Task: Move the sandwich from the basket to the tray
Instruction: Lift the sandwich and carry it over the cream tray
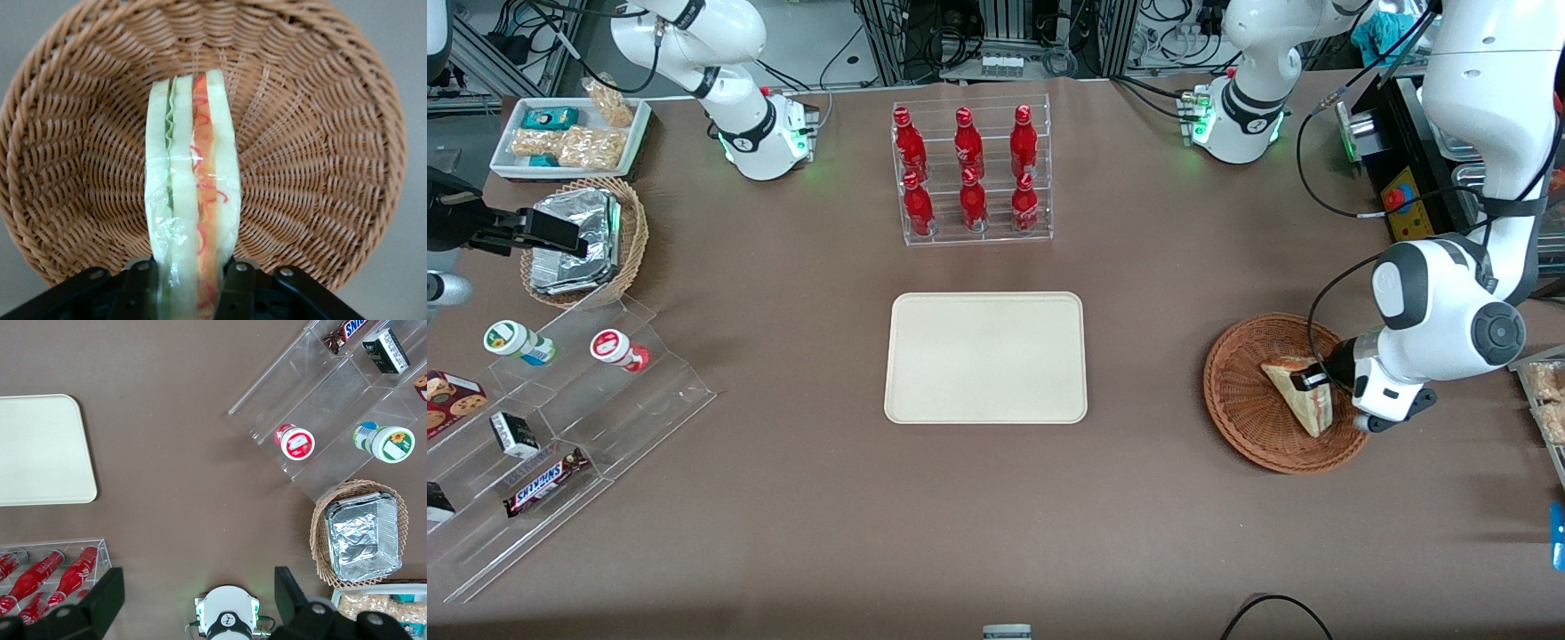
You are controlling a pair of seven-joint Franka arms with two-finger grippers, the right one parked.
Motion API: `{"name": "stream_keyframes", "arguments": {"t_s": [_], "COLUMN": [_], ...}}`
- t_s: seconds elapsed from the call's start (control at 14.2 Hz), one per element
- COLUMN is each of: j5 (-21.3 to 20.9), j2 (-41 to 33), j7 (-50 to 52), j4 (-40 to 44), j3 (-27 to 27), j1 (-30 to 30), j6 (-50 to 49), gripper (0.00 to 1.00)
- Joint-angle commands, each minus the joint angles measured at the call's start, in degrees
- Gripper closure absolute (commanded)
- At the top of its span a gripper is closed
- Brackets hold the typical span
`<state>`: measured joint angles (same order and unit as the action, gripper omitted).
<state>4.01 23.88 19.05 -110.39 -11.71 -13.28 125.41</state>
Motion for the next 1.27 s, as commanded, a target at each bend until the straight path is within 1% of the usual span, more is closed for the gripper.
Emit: {"name": "stream_keyframes", "arguments": {"t_s": [0.0, 0.07, 0.14, 0.21, 0.28, 0.49, 0.63, 0.84, 0.98, 1.2], "j5": [-0.05, -0.05, -0.05, 0.03, 0.30, 0.12, 0.12, 0.30, -0.31, -0.49], "j2": [-0.32, -0.32, -0.41, -0.76, -1.11, -0.94, -0.50, 2.13, 6.16, 11.70], "j7": [0.46, 0.54, 0.54, 0.89, 1.24, 3.27, 3.62, 7.03, 11.60, 15.65], "j4": [2.98, 3.78, 4.22, 4.57, 4.66, 5.10, 5.88, 11.15, 15.98, 21.70], "j3": [-0.06, 0.02, 0.02, -0.06, -0.07, -0.07, -0.07, -0.06, 0.02, 0.11], "j1": [0.89, 2.02, 2.90, 4.04, 5.79, 12.03, 18.26, 27.40, 33.12, 39.19], "j6": [-3.23, -3.85, -4.38, -4.90, -5.08, -5.35, -4.82, -5.17, -5.17, -5.00], "gripper": [0.78, 0.79, 0.85, 0.86, 0.89, 0.89, 0.89, 0.89, 0.88, 0.86]}}
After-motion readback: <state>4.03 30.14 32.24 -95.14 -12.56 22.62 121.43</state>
